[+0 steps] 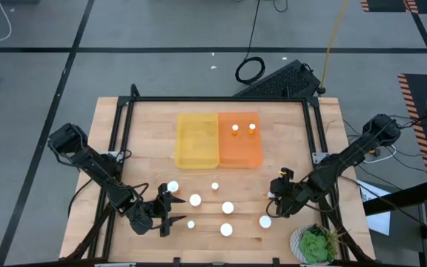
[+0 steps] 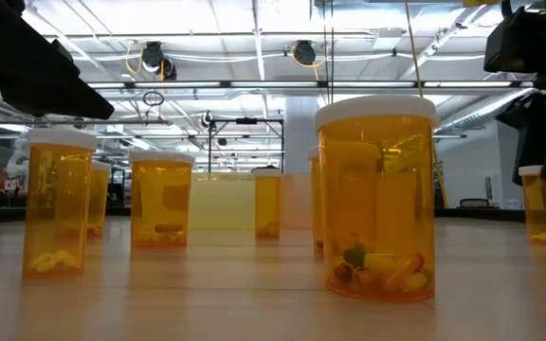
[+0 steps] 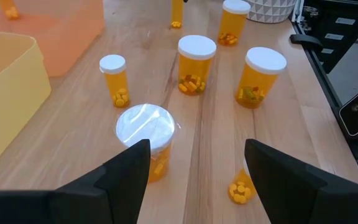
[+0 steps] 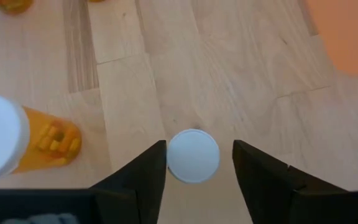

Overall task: Pick and place medicine bottles into bin by pill shape (circle, oval)
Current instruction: Put the small orange pill bottle into the orange bin

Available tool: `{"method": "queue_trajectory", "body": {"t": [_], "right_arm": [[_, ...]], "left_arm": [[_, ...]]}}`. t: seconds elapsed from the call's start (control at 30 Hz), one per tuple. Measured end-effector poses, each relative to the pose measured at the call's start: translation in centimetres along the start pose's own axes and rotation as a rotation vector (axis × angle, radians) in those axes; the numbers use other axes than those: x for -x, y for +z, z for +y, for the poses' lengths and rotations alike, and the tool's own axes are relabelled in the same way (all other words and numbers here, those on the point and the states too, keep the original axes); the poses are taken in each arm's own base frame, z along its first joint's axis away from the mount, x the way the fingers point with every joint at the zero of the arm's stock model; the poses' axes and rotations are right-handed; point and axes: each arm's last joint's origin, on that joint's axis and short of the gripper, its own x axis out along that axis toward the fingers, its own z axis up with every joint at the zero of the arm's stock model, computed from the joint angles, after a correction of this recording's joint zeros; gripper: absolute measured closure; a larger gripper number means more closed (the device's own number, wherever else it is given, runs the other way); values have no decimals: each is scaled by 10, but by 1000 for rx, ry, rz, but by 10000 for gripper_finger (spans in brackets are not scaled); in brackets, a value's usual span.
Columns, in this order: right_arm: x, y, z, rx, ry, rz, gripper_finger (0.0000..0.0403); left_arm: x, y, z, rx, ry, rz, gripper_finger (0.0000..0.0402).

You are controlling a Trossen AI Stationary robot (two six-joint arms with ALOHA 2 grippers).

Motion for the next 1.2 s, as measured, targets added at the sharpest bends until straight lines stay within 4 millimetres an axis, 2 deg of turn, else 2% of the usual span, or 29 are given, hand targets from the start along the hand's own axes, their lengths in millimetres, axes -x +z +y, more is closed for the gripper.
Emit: {"method": "queue_trajectory", "body": {"t": [0.27,0.6,0.93,1.2], "right_arm": [[0,1,1,-3,7,-6,279],[0,12,8,16,88,-98,283],[-5,35,0,24,161,-169,283],[-1,65,-10,40,155,-240,283]], "left_arm": [[0,0,0,-1,0,0,135],[0,0,0,-2,0,0,135],[0,0,0,-10,0,0,135],[0,0,0,-10,0,0,135]]}}
